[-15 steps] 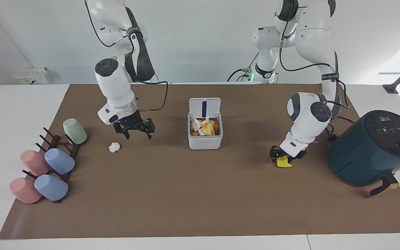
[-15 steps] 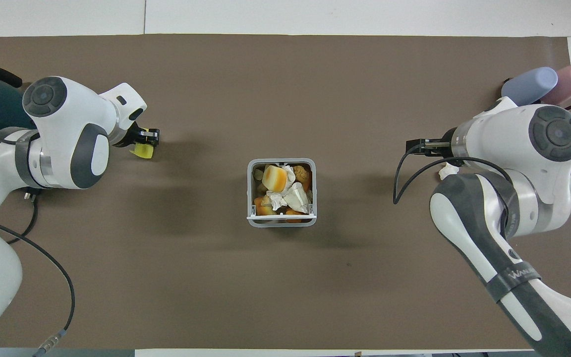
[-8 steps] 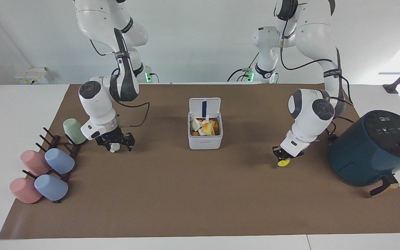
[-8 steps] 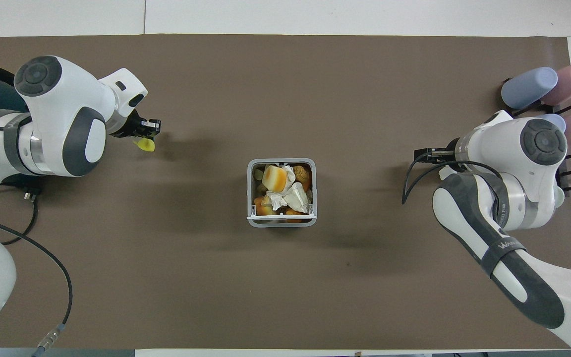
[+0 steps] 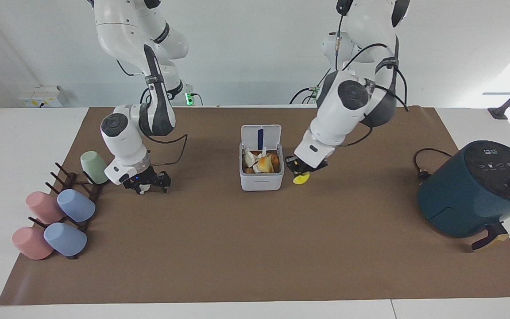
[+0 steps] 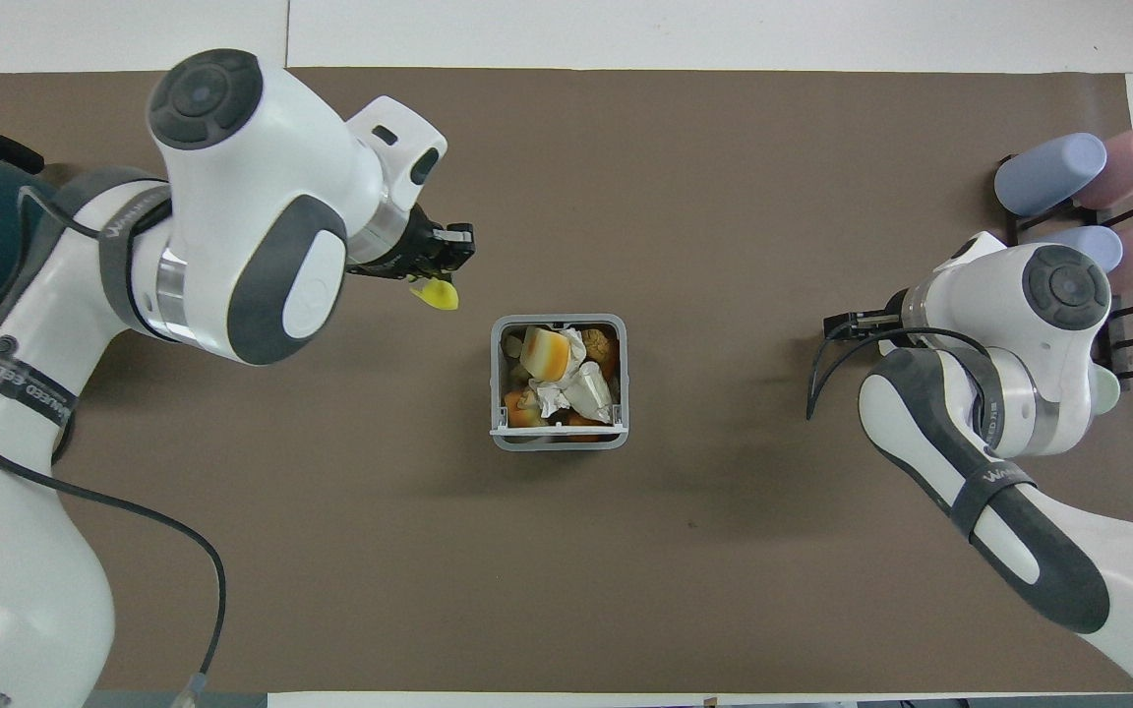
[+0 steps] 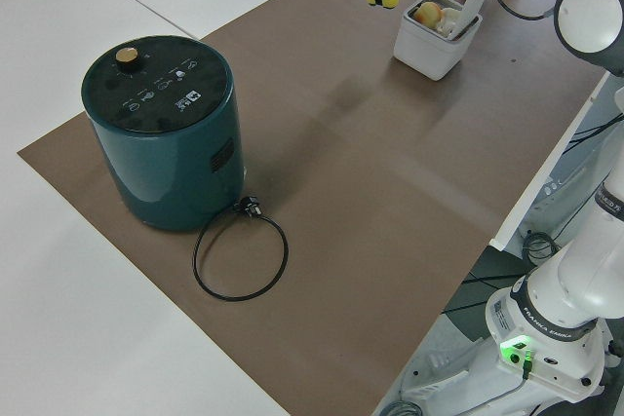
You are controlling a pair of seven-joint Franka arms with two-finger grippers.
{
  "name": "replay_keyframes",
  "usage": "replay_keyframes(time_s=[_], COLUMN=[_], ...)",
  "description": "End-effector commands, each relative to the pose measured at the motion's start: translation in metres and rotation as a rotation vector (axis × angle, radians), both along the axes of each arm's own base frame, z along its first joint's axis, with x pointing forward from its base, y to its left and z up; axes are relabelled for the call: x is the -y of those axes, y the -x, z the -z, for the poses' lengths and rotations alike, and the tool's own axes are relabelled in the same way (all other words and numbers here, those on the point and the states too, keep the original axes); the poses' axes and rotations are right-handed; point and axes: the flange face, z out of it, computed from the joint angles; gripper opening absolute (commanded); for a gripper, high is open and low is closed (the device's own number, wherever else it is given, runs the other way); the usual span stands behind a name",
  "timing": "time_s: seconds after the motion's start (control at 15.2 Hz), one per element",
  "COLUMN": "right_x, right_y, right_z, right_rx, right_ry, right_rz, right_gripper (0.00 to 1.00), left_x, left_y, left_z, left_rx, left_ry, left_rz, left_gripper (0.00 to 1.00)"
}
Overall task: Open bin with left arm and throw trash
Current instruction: 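Carry the yellow object over the open bin with the left gripper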
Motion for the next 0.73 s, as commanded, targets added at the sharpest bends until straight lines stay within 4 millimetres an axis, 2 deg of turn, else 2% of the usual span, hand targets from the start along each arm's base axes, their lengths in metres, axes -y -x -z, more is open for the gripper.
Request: replay_keyframes(time_s=[0.0,0.13,0.26,0.4,0.46,0.59,0.66], right_x=[0.006,0.006,0.006,0.005,0.005,0.002,0.003], right_y=[0.012,0.014,0.014,0.013,0.014,0.014,0.013], right_z=[-0.01,-0.013,-0.013,-0.013,-0.012,-0.012,-0.012], right_rx=[-0.031,-0.041,-0.039,-0.03,-0.029,-0.022,-0.02], right_ry=[0.057,0.09,0.1,0.099,0.098,0.097,0.098], right_rz=[-0.092,-0.126,-0.139,-0.14,-0.137,-0.139,-0.138], right_gripper=[1.0,1.0,1.0,0.85,0.72,0.0,0.0], left_x=[0.039,0.058,0.062,0.065,0.065,0.063,0.064], left_y=[0.03,0.051,0.068,0.082,0.086,0.087,0.088], left_z=[-0.008,-0.003,0.011,0.03,0.035,0.044,0.048], left_rx=[-0.008,-0.003,0.01,0.01,0.02,0.022,0.021], left_ry=[0.016,0.016,0.015,0.008,0.012,0.01,0.007], left_rz=[0.0,0.015,0.018,0.024,0.023,0.019,0.02], left_gripper=[0.0,0.0,0.0,0.0,0.0,0.0,0.0])
